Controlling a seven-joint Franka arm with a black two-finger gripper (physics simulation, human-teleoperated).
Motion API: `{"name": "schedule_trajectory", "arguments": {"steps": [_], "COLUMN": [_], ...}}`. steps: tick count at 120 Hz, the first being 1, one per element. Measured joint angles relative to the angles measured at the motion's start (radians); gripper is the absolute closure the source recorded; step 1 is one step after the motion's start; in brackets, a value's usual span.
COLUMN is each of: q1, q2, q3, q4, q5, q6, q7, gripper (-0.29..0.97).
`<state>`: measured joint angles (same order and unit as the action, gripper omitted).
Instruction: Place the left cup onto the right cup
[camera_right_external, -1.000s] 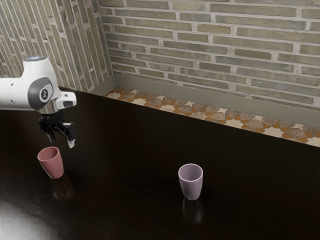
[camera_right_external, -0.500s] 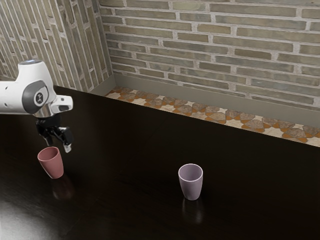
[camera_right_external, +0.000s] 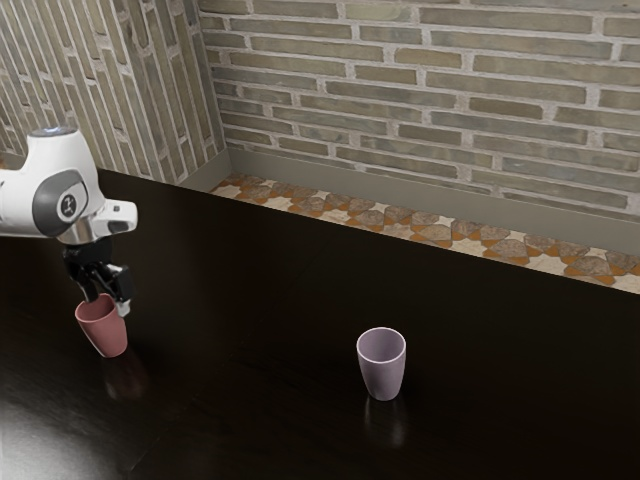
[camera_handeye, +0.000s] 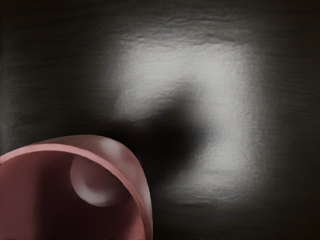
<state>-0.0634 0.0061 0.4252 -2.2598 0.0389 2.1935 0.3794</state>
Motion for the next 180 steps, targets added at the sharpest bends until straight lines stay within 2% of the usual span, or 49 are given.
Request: {"name": "schedule_trajectory", "arguments": {"steps": [15, 29, 76, 141, 180], "q1": [0.006, 0.003, -0.02, -0.02, -0.02], "q2": [0.014, 0.028, 0.089, 0.111, 0.102], "q3": [-0.001, -0.002, -0.002, -0.002, -0.002], "q4": [0.0, -0.006, -0.031, -0.051, -0.061], "q5": [0.001, 0.002, 0.001, -0.003, -0.004], "q6": [0.011, 0.03, 0.134, 0.16, 0.163], "q7": [0.003, 0.006, 0.01, 0.01, 0.007], "gripper": [0.3, 0.35, 0.37, 0.4, 0.69]}}
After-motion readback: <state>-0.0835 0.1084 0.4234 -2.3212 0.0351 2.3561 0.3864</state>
